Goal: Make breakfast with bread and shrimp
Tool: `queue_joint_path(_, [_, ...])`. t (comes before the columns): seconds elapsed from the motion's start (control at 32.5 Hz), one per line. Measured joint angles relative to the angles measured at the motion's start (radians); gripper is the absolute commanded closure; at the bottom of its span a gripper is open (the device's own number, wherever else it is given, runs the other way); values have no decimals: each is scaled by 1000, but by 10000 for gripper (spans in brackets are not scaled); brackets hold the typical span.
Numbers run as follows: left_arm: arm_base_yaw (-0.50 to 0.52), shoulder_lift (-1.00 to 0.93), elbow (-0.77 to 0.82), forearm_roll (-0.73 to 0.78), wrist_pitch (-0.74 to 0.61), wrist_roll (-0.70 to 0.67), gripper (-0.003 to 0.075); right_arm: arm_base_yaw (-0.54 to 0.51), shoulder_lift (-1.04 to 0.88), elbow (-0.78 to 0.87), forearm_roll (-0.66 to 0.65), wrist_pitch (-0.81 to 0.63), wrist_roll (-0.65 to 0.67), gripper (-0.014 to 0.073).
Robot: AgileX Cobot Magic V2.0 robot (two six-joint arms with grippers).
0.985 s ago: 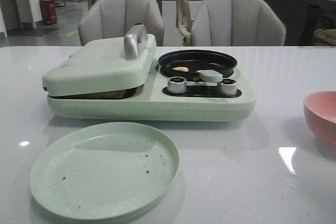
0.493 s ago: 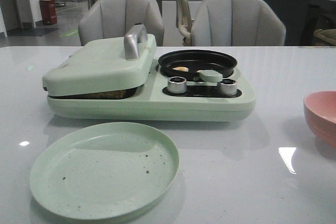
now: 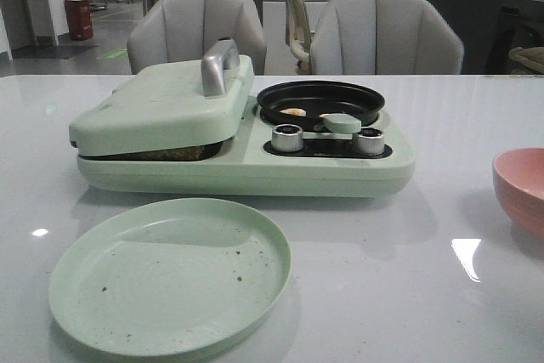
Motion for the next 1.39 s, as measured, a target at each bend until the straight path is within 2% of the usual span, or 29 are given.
queue_joint_path(0.22, [0, 0, 0, 0, 0, 0, 619, -50, -189, 118, 6, -199, 0, 549])
queue_joint_path(0.49, [0, 0, 0, 0, 0, 0, 619, -65, -435, 361, 42, -491, 0, 549])
queue_joint_path(0.77, [0, 0, 0, 0, 0, 0, 619, -65, -516, 548, 65, -713, 0, 549])
queue_joint_path(1.02, [0, 0, 0, 0, -2, 0, 619, -67, -515, 565, 86, -799, 0, 549])
queue_joint_path(1.39, [0, 0, 0, 0, -2, 0, 619, -67, -515, 565, 88, -801, 0, 549])
